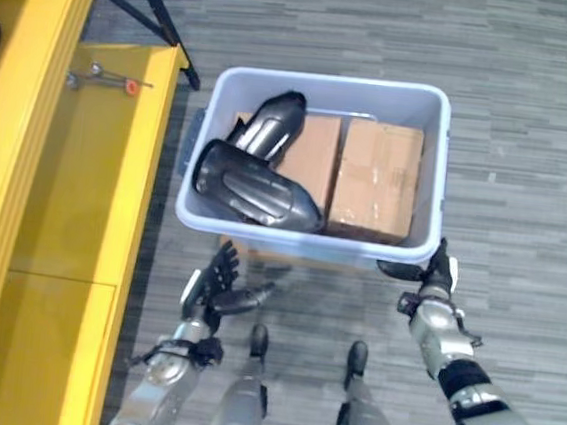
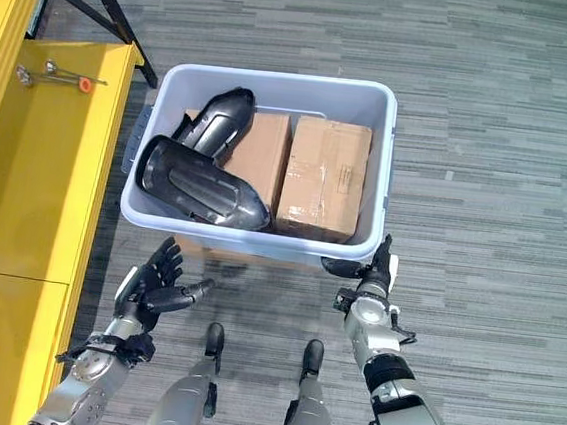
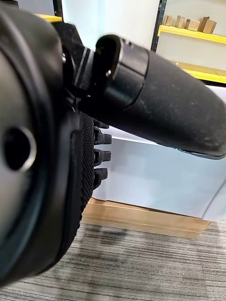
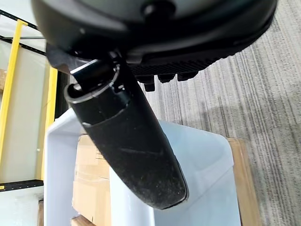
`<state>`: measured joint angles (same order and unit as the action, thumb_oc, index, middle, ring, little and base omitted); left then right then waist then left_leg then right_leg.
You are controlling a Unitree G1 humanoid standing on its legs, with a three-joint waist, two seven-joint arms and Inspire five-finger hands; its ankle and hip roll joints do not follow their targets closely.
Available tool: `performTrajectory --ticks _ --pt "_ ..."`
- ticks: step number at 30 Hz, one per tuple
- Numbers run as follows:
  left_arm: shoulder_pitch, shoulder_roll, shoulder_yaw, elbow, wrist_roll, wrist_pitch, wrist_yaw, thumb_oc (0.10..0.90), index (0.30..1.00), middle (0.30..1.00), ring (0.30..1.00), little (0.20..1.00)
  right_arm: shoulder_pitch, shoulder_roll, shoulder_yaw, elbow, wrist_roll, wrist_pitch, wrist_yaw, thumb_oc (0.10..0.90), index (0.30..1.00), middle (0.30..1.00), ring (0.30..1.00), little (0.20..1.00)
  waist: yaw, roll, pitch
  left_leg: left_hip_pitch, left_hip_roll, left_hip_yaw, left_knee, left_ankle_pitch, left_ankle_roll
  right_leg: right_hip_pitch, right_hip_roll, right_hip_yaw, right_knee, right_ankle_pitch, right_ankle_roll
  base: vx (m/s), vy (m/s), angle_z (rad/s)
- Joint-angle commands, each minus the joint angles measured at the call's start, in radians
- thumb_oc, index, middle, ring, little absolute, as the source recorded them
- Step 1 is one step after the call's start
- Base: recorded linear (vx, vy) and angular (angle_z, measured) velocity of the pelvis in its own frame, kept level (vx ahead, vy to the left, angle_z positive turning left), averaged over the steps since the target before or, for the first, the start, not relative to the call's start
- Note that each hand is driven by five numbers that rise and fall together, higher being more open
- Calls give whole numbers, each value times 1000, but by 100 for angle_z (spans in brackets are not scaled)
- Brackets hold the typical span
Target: Move parts from the plastic box to the shelf.
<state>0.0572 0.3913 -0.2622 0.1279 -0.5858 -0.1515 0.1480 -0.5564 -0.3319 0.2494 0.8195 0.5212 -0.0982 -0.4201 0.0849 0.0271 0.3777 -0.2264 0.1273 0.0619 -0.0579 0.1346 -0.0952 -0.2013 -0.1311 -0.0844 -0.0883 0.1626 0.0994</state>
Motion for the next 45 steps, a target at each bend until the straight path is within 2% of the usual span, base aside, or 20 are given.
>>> performTrajectory --ticks 1,8,19,36,45 --pt "-13 99 -2 -86 -12 -63 2 900 1000 1000 1000 1000 -235 52 21 -162 -17 -140 37 900 1000 1000 1000 1000 36 -53 -96 -50 -16 -42 112 -84 37 1 -69 44 77 -109 29 0 0 0" --pt "-11 104 -3 -87 -16 -63 4 900 1000 1000 1000 1000 -250 55 15 -82 -3 -134 44 900 1000 1000 1000 1000 42 -59 -94 -53 -16 -43 110 -81 37 -1 -69 45 77 -106 29 0 0 0" --pt "-19 88 -16 -81 -14 -62 -5 900 1000 1000 1000 1000 -218 64 -29 177 25 -103 74 900 1000 1000 1000 1000 54 -38 -85 -56 -20 -48 103 -76 38 1 -68 36 68 -105 32 0 0 0" --pt "-15 82 -6 -62 5 -66 -21 900 1000 1000 1000 1000 -49 47 -85 308 39 -97 134 900 1000 1000 1000 1000 38 -27 -82 -60 -21 -52 106 -80 40 4 -69 32 63 -107 34 0 0 0" --pt "-9 76 8 -53 12 -64 -23 900 1000 1000 1000 1000 78 90 -95 296 63 -100 159 900 1000 1000 1000 1000 17 -38 -90 -58 -18 -48 108 -84 39 4 -67 35 64 -110 34 0 0 0"
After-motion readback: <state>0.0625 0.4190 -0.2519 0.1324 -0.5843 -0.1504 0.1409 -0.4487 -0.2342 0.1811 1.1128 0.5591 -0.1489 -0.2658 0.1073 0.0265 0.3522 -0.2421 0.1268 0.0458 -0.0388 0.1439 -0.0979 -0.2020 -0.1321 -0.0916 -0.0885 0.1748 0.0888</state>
